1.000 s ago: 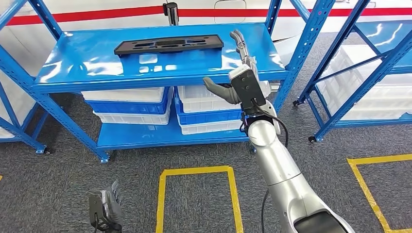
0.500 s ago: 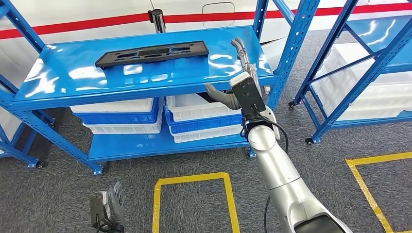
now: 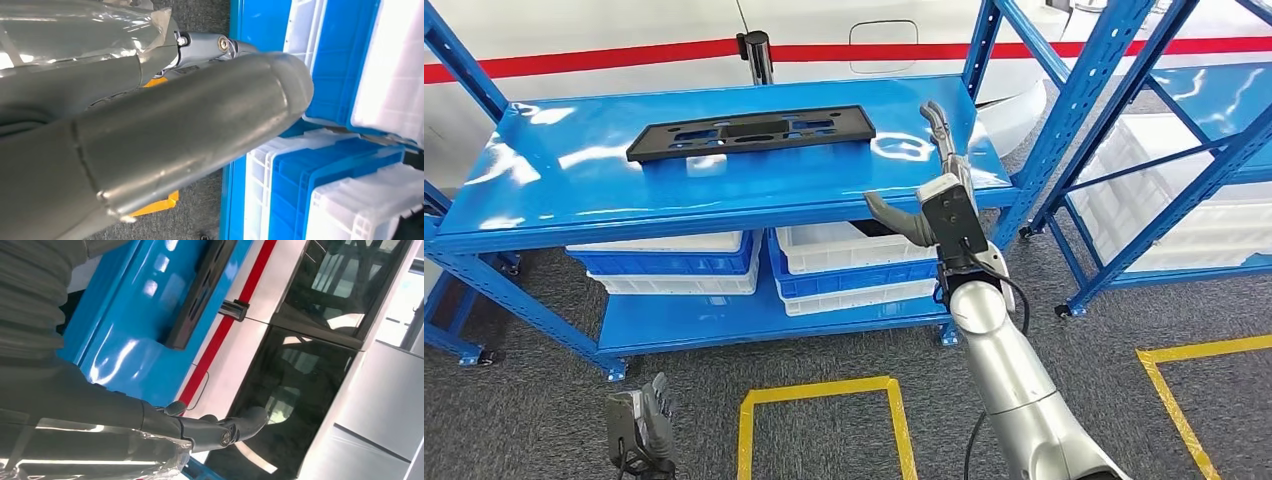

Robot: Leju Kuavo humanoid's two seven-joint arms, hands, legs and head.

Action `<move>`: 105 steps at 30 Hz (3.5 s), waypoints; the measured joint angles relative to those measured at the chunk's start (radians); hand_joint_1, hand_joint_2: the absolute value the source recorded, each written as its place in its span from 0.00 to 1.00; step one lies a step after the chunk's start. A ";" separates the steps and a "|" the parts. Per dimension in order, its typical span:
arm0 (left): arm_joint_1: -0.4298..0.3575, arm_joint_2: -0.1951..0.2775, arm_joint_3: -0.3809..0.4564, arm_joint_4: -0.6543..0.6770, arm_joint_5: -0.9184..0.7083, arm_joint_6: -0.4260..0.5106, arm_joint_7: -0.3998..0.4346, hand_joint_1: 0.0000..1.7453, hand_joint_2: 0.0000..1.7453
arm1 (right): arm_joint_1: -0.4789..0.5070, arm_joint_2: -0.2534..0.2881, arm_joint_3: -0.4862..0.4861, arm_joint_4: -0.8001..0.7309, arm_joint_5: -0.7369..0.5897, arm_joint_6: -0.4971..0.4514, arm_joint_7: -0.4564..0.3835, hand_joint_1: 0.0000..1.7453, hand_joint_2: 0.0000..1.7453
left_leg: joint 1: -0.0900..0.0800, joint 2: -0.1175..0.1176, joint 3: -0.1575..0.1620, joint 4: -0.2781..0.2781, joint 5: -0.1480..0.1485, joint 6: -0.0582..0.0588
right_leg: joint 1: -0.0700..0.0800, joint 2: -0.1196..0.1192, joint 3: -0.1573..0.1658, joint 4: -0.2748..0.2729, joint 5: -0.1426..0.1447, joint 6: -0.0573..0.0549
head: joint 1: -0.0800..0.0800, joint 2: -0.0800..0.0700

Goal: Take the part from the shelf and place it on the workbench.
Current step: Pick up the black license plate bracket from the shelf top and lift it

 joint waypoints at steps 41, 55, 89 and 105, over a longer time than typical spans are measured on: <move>0.002 0.005 0.013 -0.024 -0.008 0.028 0.000 0.00 0.00 | 0.084 -0.026 -0.012 -0.085 0.015 -0.019 0.018 0.00 1.00 | -0.001 0.002 -0.015 0.168 -0.038 -0.045 | -0.002 -0.011 0.096 -0.266 0.171 -0.055 | 0.001 0.000; 0.027 0.049 0.079 0.094 0.050 0.399 0.176 0.00 0.00 | 0.121 -0.029 -0.013 -0.127 0.016 -0.027 0.028 0.00 1.00 | 0.021 0.010 -0.076 0.014 0.060 -0.042 | 0.009 0.000 0.199 -0.253 0.042 -0.020 | 0.000 0.000; 0.193 0.109 0.127 0.252 0.010 0.335 0.826 0.00 0.00 | 0.195 -0.079 0.152 -0.200 0.184 -0.041 0.049 0.00 1.00 | 0.019 -0.004 0.010 0.005 -0.025 -0.052 | 0.009 -0.006 0.101 -0.244 0.132 -0.040 | 0.002 0.000; 0.188 0.065 0.105 0.252 0.007 0.356 0.819 0.00 0.00 | 0.187 0.039 0.405 -0.063 0.454 0.007 0.159 0.00 1.00 | 0.012 -0.002 0.011 0.005 -0.028 -0.058 | 0.002 -0.004 0.103 -0.244 0.131 -0.041 | 0.002 0.000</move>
